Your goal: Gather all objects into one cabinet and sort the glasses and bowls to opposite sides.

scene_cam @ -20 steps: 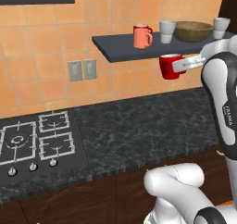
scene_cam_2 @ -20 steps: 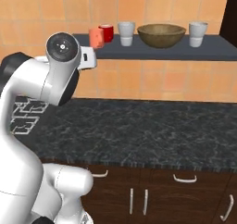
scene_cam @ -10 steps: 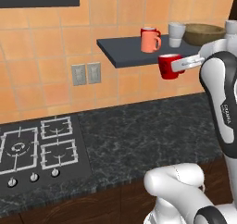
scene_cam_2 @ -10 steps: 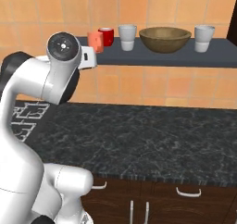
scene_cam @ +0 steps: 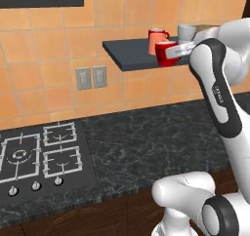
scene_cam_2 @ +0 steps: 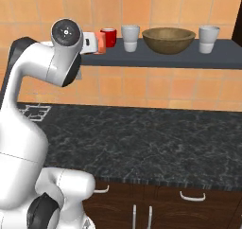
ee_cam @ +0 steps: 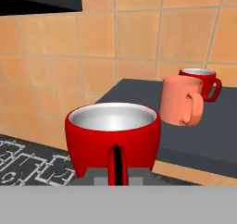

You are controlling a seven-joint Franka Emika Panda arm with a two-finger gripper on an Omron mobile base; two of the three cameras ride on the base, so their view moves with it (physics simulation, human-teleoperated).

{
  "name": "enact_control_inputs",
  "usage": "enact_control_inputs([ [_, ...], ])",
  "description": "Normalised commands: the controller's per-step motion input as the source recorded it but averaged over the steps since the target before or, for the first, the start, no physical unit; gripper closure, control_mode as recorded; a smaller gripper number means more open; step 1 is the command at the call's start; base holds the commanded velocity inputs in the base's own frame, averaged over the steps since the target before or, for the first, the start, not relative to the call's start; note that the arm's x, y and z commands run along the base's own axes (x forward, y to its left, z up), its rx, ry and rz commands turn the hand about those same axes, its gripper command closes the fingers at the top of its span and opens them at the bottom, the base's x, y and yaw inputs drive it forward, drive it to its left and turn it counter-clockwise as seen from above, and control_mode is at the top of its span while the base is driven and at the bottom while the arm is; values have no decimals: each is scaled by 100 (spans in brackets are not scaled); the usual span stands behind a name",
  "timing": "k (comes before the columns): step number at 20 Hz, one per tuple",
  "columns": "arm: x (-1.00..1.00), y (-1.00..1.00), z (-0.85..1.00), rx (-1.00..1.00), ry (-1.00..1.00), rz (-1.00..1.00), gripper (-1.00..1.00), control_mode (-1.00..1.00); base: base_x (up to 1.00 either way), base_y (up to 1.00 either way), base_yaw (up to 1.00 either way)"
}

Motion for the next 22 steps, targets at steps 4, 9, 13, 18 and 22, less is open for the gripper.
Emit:
enact_control_inputs([
  [4,77,0,8,7,0,2,100,-100,0,0,0],
  [9,59,5,-4,0,-7,2,100,-100,0,0,0],
  [13,50,0,-18,0,-8,2,100,-100,0,0,0],
  [18,32,4,-26,0,0,1,100,-100,0,0,0],
  [22,24,12,-12,0,0,0,100,-100,0,0,0],
])
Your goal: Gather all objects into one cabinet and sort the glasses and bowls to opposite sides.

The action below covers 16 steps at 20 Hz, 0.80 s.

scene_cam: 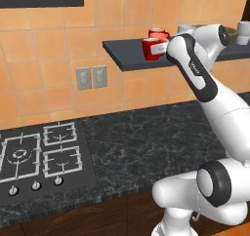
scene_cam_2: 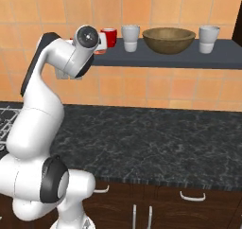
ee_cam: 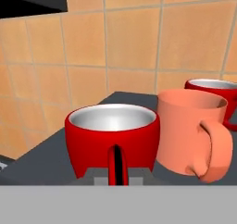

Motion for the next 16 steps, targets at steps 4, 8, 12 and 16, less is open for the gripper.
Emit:
enact_control_inputs([
  [4,35,14,-22,0,0,0,100,-100,0,0,0],
  [8,42,12,-15,0,0,0,100,-100,0,0,0],
  [12,50,11,-8,0,0,0,100,-100,0,0,0],
  [16,44,24,-5,0,0,0,100,-100,0,0,0],
])
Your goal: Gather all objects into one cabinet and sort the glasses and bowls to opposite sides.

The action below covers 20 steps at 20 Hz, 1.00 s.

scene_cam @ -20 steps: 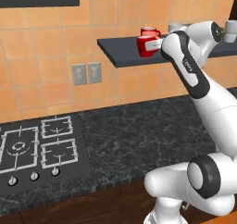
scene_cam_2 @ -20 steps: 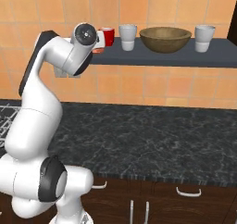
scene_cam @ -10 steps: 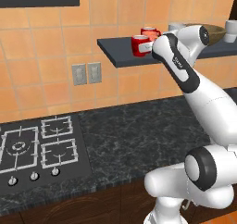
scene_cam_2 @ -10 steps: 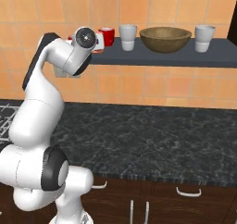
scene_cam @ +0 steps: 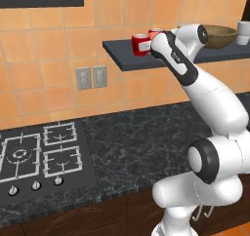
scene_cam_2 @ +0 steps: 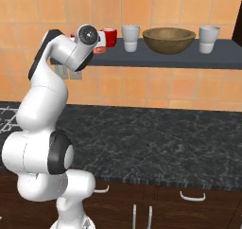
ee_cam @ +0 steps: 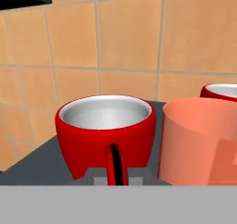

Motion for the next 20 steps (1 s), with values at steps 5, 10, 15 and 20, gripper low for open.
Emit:
enact_control_inputs([
  [5,29,24,-3,0,0,0,-100,-100,0,0,0],
  [10,-11,0,0,0,0,0,-100,-100,0,0,0],
  [15,-12,-1,0,0,0,0,-100,-100,0,0,0],
  [20,-22,0,21,0,-3,-3,-100,-100,0,0,0],
])
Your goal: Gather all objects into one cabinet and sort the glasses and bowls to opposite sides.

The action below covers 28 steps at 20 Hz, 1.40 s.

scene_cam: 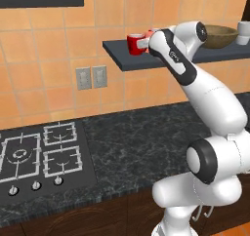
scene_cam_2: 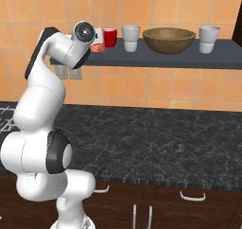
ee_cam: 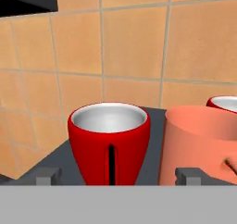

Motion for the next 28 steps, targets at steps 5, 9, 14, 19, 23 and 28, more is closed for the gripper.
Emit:
enact_control_inputs([
  [5,-42,-2,38,0,-2,-12,-100,-100,0,0,0],
  [9,-70,-8,35,0,0,-13,-100,-100,0,0,0],
  [14,-86,-11,35,0,0,-10,-100,-100,0,0,0],
  [19,-100,-14,12,0,7,-14,-100,-100,0,0,0],
  [23,-100,-8,0,0,16,-18,-100,-100,0,0,0],
  [28,-82,-1,0,0,31,-15,-100,-100,0,0,0],
])
